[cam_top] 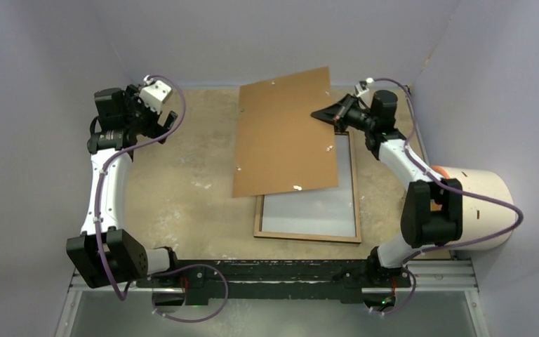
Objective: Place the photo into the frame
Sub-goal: Place the photo frame item in the photo frame.
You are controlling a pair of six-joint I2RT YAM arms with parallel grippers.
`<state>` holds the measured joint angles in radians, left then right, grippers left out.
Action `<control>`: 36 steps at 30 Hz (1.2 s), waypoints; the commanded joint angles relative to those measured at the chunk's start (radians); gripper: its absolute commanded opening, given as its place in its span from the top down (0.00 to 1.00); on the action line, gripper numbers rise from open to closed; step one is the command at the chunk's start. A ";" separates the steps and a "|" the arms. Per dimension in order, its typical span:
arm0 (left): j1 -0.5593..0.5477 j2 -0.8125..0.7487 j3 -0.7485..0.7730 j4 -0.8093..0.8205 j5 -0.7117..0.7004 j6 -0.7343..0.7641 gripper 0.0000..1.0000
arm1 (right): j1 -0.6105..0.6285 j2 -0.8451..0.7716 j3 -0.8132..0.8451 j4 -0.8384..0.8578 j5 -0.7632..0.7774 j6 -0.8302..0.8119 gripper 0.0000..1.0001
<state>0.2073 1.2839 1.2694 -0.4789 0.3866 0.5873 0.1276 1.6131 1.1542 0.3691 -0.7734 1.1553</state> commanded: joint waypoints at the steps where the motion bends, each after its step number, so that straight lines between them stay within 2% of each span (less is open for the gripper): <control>1: 0.004 0.040 0.013 -0.061 0.045 0.028 0.04 | -0.090 -0.144 -0.087 -0.035 -0.154 -0.024 1.00; 5: 0.004 0.060 0.018 -0.086 0.069 0.049 0.04 | -0.208 -0.218 -0.113 -0.236 -0.196 -0.171 1.00; 9: 0.004 0.076 0.017 -0.091 0.095 0.064 0.04 | -0.236 -0.207 -0.070 -0.478 -0.223 -0.411 1.00; 12: 0.005 0.096 0.023 -0.095 0.112 0.070 0.04 | -0.237 -0.185 -0.061 -0.543 -0.221 -0.481 1.00; 22: 0.004 0.143 0.028 -0.116 0.158 0.059 0.01 | -0.240 -0.180 -0.083 -0.571 -0.139 -0.516 1.00; 31: 0.003 0.114 -0.016 -0.116 0.141 0.069 0.00 | -0.246 -0.167 -0.159 -0.446 -0.125 -0.463 1.00; 36: 0.003 0.126 -0.019 -0.120 0.084 0.073 0.00 | -0.246 -0.161 -0.201 -0.378 -0.118 -0.425 1.00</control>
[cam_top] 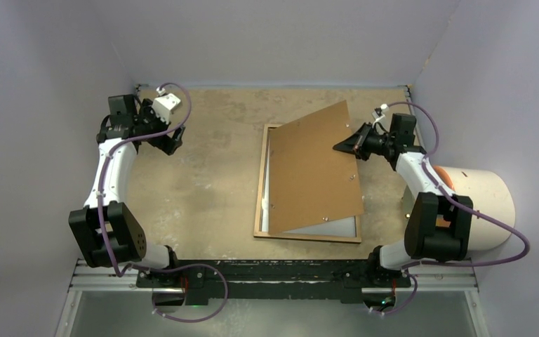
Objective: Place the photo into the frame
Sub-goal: Place the photo frame item in the photo frame.
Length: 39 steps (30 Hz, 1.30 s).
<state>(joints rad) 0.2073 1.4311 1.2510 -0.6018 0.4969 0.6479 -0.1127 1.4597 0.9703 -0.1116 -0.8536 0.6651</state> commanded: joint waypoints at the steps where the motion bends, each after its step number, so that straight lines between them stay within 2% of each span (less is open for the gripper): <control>1: 0.003 -0.015 0.003 -0.002 -0.035 0.009 0.00 | -0.005 -0.008 -0.025 0.106 -0.038 0.072 1.00; 39: 0.003 -0.005 -0.039 0.011 -0.072 -0.010 0.00 | -0.005 0.021 -0.132 0.313 0.010 0.165 1.00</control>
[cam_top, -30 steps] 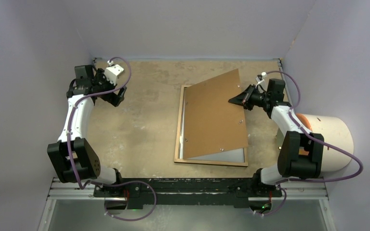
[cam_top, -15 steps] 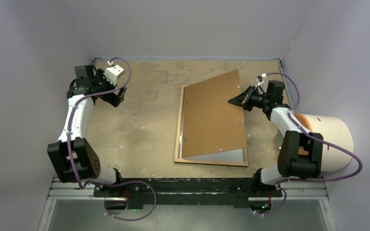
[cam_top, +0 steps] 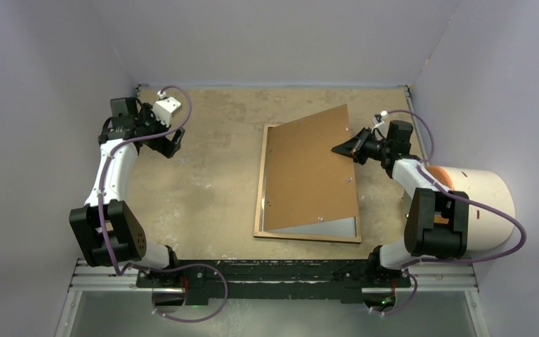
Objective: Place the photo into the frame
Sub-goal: Place the photo frame item in the photo frame.
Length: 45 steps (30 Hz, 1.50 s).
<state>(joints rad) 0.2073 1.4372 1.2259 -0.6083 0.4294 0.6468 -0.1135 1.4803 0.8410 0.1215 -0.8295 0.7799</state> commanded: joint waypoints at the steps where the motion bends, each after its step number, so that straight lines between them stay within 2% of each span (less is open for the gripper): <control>1: 0.003 -0.012 -0.017 0.020 -0.006 -0.007 0.00 | -0.005 -0.003 -0.004 0.081 -0.008 0.049 1.00; 26: 0.003 -0.017 -0.029 0.019 -0.008 -0.011 0.00 | 0.035 -0.019 -0.136 0.261 0.077 0.147 1.00; 34: 0.003 -0.006 -0.081 0.094 -0.046 -0.058 0.00 | 0.145 -0.004 -0.158 0.334 0.195 0.197 1.00; 43: 0.003 0.080 -0.151 0.138 -0.072 -0.085 0.00 | 0.289 0.116 -0.032 0.309 0.280 0.196 1.00; 45: 0.003 0.074 -0.179 0.160 -0.089 -0.067 0.00 | 0.315 0.149 0.000 0.291 0.298 0.196 0.95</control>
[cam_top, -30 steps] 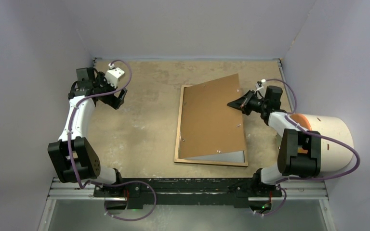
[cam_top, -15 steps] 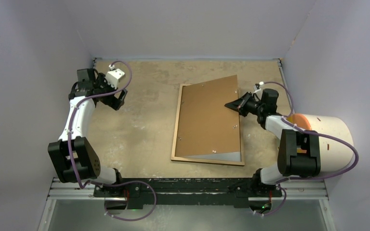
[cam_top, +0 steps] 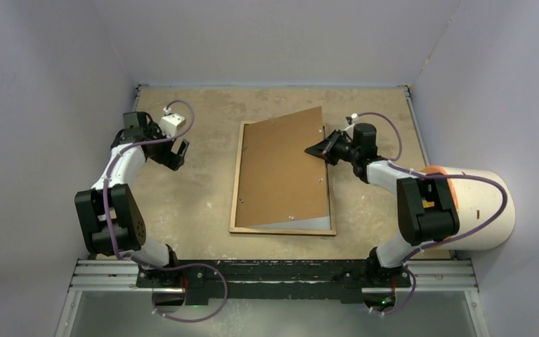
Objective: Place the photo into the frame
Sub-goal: Place the photo frame item in the photo frame.
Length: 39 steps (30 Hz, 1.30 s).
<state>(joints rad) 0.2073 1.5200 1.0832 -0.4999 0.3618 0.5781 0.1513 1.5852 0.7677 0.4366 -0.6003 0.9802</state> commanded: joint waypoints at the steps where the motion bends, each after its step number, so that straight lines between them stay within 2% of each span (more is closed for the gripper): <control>1: 0.003 -0.012 -0.045 0.066 -0.035 0.005 0.00 | 0.063 0.057 0.087 -0.032 0.081 -0.005 0.92; 5: 0.003 0.011 -0.031 0.066 -0.085 0.006 0.00 | 0.124 0.106 0.168 -0.111 0.142 -0.031 0.73; 7: 0.003 0.024 -0.020 0.055 -0.090 0.005 0.00 | 0.144 0.128 0.207 -0.154 0.164 -0.036 0.67; 15: 0.003 0.026 -0.007 0.041 -0.060 0.009 0.00 | 0.190 0.125 0.298 -0.314 0.267 -0.115 0.18; 16: 0.003 0.025 -0.008 0.044 -0.060 0.011 0.00 | 0.192 0.125 0.301 -0.322 0.272 -0.116 0.05; 17: 0.003 0.027 -0.009 0.049 -0.060 0.011 0.00 | 0.193 0.125 0.303 -0.328 0.277 -0.120 0.02; 28: 0.003 0.017 -0.003 0.034 -0.069 0.003 0.00 | 0.239 0.111 0.419 -0.552 0.480 -0.181 0.01; 33: 0.003 0.030 0.010 0.023 -0.079 0.005 0.00 | 0.258 0.152 0.466 -0.590 0.492 -0.204 0.01; 39: 0.003 0.035 0.004 0.025 -0.086 0.008 0.00 | 0.284 0.196 0.548 -0.721 0.582 -0.233 0.01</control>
<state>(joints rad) 0.2073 1.5562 1.0588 -0.4805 0.2825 0.5861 0.4183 1.7710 1.2434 -0.1909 -0.0982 0.7757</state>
